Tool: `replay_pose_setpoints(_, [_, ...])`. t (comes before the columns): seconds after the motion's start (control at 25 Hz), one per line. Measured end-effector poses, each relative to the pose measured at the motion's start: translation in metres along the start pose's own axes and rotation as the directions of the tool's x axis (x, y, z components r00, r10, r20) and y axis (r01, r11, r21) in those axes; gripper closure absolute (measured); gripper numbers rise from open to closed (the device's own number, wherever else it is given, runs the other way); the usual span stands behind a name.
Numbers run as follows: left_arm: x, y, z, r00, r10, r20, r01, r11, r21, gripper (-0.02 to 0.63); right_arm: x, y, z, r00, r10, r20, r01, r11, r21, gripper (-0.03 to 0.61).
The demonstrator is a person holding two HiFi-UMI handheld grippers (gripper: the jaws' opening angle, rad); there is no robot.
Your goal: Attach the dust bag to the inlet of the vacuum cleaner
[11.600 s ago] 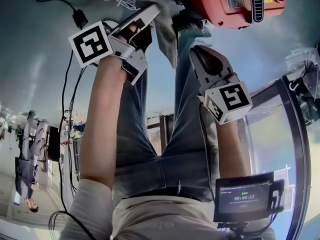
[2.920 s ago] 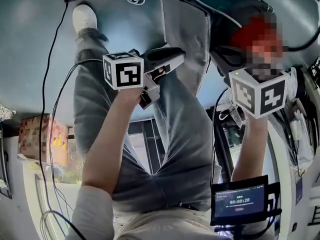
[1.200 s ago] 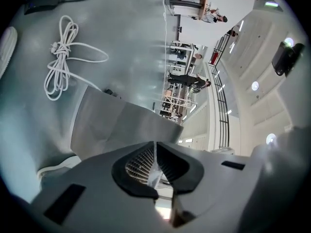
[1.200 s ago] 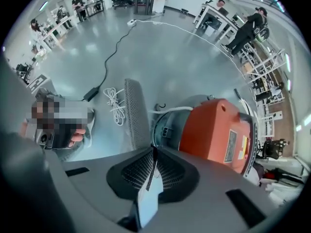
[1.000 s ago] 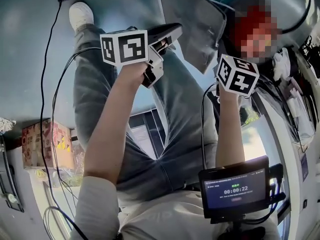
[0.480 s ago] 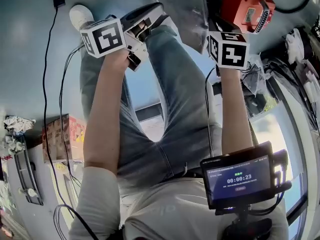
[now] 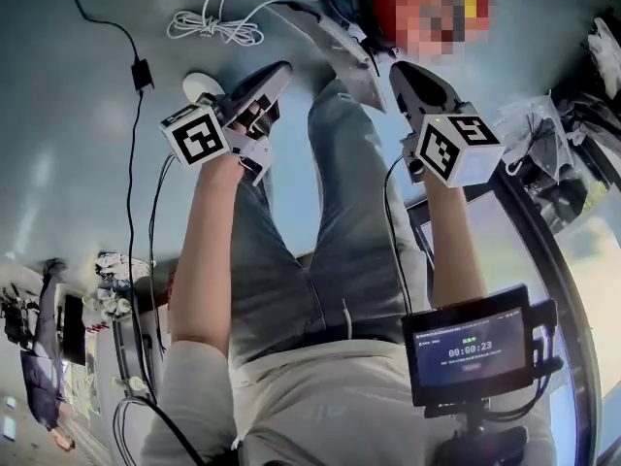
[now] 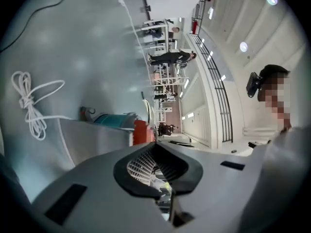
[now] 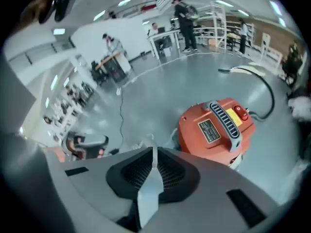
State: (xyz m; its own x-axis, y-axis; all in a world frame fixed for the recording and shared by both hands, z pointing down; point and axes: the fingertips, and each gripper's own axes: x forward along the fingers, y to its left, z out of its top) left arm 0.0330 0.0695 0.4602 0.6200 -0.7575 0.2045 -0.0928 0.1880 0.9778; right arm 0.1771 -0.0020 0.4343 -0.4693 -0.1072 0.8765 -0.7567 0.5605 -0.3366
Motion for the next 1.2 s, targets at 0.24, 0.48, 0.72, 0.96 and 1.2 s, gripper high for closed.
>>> replay_pose_setpoints(0.24, [0.009, -0.186, 0.033, 0.993, -0.022, -0.116, 0.067, 0.916, 0.395, 0.606, -0.129, 0.057, 0.107, 0.869, 0.26, 0.421, -0.33, 0.938, 0.102, 0.541])
replay_pose_setpoints(0.48, [0.005, -0.377, 0.017, 0.991, -0.074, -0.108, 0.124, 0.796, 0.592, 0.607, -0.302, 0.11, 0.194, 0.599, 0.412, 0.687, -0.584, 0.812, 0.021, 0.541])
replay_pose_setpoints(0.72, [-0.009, -0.54, -0.025, 0.976, -0.15, -0.157, 0.217, 0.675, 0.705, 0.606, -0.459, 0.161, 0.22, 0.394, 0.497, 0.773, -0.63, 0.758, -0.167, 0.541])
replay_pose_setpoints(0.96, [-0.006, -0.596, -0.051, 0.944, -0.187, -0.27, 0.323, 0.679, 0.659, 0.607, -0.517, 0.153, 0.22, 0.287, 0.49, 0.823, -0.679, 0.71, -0.187, 0.541])
replay_pose_setpoints(1.2, [-0.007, -0.598, -0.057, 0.944, -0.159, -0.29, 0.318, 0.68, 0.661, 0.606, -0.529, 0.137, 0.206, 0.272, 0.366, 0.89, -0.652, 0.751, -0.11, 0.541])
